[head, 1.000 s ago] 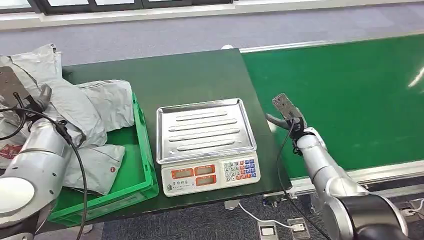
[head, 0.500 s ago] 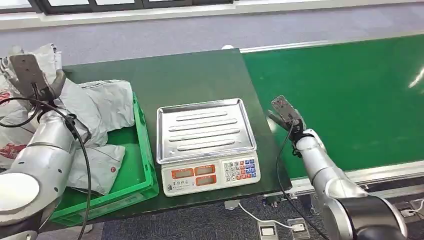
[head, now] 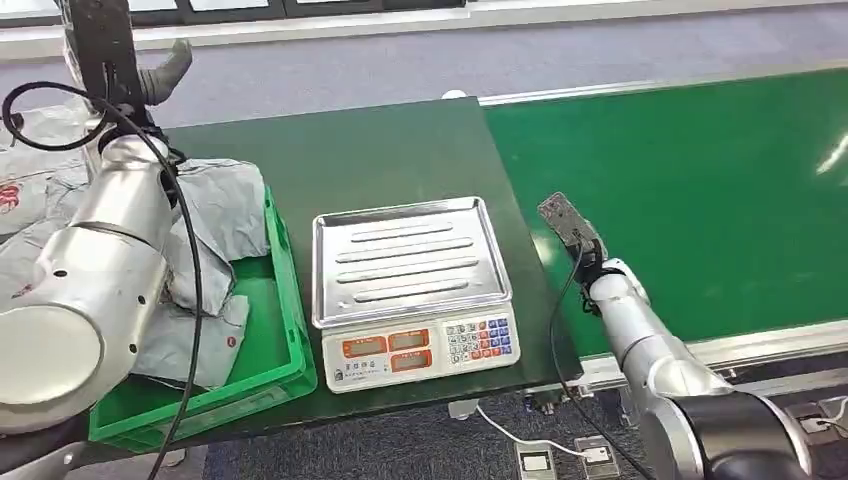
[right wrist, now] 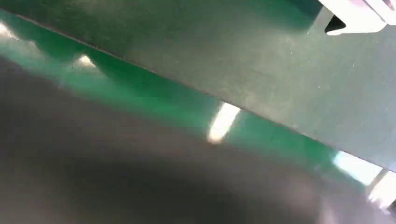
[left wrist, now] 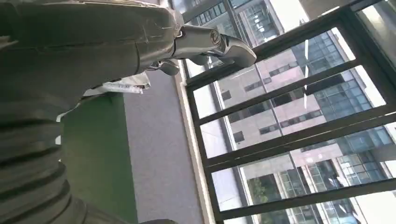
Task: Moved the parcel from conveyor to table for the left to box.
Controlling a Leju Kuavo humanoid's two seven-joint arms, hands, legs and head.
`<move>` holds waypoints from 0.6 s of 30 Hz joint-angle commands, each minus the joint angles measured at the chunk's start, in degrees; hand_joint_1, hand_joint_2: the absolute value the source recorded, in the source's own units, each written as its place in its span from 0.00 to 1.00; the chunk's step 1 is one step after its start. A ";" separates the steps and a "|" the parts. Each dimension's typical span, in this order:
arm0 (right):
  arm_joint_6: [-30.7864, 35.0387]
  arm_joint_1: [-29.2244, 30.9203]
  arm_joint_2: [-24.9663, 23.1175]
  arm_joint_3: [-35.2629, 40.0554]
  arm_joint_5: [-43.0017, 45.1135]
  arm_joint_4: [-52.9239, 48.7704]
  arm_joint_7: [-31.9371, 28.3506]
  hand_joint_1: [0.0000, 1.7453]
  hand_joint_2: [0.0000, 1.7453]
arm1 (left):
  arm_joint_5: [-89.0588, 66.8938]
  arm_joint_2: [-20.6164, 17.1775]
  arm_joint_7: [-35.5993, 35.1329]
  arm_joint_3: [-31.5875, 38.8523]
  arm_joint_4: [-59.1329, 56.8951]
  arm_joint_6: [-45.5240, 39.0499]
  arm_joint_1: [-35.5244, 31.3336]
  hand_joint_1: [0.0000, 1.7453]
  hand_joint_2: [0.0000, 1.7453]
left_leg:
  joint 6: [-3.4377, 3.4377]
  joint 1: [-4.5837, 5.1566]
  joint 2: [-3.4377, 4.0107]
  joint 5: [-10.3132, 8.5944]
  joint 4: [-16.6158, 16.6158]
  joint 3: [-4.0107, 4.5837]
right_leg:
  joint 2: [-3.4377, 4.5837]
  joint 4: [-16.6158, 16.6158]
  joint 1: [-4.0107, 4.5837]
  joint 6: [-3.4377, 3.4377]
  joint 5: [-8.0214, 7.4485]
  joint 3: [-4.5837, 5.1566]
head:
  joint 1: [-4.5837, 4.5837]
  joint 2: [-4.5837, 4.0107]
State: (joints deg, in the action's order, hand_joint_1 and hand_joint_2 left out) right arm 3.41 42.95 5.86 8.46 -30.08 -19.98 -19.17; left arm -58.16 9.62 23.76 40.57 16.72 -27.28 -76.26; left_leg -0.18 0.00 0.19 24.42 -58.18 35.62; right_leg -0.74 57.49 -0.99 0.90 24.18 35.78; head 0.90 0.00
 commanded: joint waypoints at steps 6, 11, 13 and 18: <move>-0.13 1.36 -1.24 -3.29 0.03 3.51 -0.15 0.00 0.00 | 0.78 2.71 0.38 -7.16 -1.47 -0.53 -2.45 0.00 1.00 | -0.03 -0.09 -0.07 0.03 0.01 -0.06 | -0.05 -0.04 0.08 -0.04 0.03 -0.11 | 0.00 0.00; -0.28 1.39 -1.19 -3.31 0.06 3.62 -0.19 0.00 0.00 | 0.86 2.72 0.23 -7.49 -1.55 -0.16 -2.18 0.00 1.00 | -0.04 -0.08 -0.02 0.06 0.02 -0.15 | 0.03 -0.07 0.05 -0.07 0.05 -0.19 | 0.00 0.00; -0.30 1.39 -1.10 -3.36 0.07 3.73 -0.21 0.00 0.00 | 1.71 3.07 0.23 -7.72 -1.34 0.01 -1.77 0.00 1.00 | -0.06 -0.08 -0.01 0.07 0.02 -0.15 | 0.04 -0.06 0.06 -0.09 0.05 -0.19 | 0.00 0.00; -0.22 1.43 -0.68 -3.67 0.32 3.61 -0.48 0.00 0.00 | 1.46 3.80 0.43 -9.22 -1.56 0.34 -1.62 0.00 1.00 | -0.05 -0.10 -0.06 0.06 0.02 -0.15 | -0.01 -0.08 0.08 -0.09 0.05 -0.20 | 0.00 0.00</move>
State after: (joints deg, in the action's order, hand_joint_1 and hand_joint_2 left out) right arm 3.39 42.65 5.55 8.37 -30.05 -19.47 -19.47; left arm -57.05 12.76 24.57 38.60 17.20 -27.74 -76.58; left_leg -0.18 0.01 0.18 24.41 -58.19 35.62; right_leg -0.77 57.48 -1.01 0.91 24.18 35.76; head 0.90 0.00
